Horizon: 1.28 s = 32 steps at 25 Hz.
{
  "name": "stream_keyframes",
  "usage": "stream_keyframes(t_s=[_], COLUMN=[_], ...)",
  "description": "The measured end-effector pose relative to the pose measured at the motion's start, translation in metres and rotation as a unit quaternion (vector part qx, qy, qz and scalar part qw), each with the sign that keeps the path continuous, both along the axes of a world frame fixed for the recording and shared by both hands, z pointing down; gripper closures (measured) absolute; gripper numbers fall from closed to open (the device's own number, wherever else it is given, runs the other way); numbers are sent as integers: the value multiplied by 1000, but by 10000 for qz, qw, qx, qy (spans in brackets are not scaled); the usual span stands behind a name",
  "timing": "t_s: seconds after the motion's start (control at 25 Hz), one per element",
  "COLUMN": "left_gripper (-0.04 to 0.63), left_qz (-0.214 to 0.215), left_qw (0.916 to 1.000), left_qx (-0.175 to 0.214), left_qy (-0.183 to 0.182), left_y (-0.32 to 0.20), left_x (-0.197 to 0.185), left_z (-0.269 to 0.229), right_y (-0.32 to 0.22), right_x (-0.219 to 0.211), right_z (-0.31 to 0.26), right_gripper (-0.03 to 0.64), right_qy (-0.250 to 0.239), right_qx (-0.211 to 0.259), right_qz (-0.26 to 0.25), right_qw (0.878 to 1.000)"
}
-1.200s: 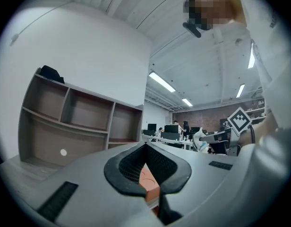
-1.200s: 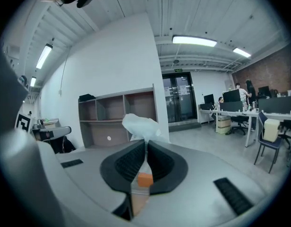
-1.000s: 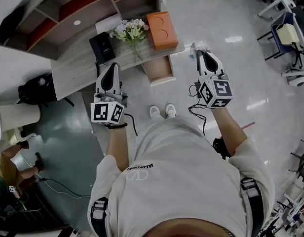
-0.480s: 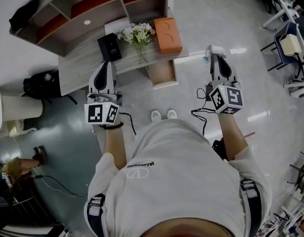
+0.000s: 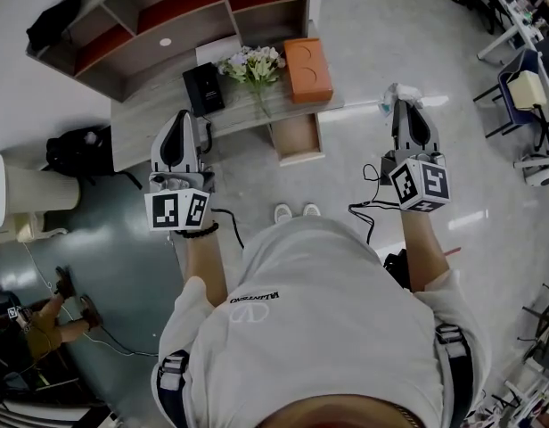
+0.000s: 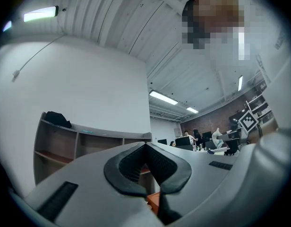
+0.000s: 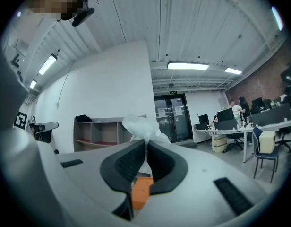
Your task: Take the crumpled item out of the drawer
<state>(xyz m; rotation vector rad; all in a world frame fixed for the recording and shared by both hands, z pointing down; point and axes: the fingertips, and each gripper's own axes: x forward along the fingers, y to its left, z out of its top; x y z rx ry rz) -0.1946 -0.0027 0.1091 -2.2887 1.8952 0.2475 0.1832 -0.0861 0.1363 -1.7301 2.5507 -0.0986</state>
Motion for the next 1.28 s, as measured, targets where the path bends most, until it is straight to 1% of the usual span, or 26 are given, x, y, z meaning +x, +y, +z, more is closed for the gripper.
stream_keyframes(t_s=[0.4, 0.72, 1.28], left_gripper=[595, 595, 595], left_qz=[25, 38, 52], left_qw=[9999, 9999, 10000], left_qx=[148, 110, 41], left_qy=[-52, -64, -28], left_y=[-5, -8, -12], left_x=[-1, 1, 2], left_z=[-13, -11, -4], right_y=[1, -1, -6], right_x=[8, 17, 16], right_z=[-10, -6, 4], right_gripper=[606, 606, 606], right_qy=[-163, -229, -185], right_qx=[77, 37, -89], right_qz=[91, 184, 192], right_qw=[9998, 9996, 9996])
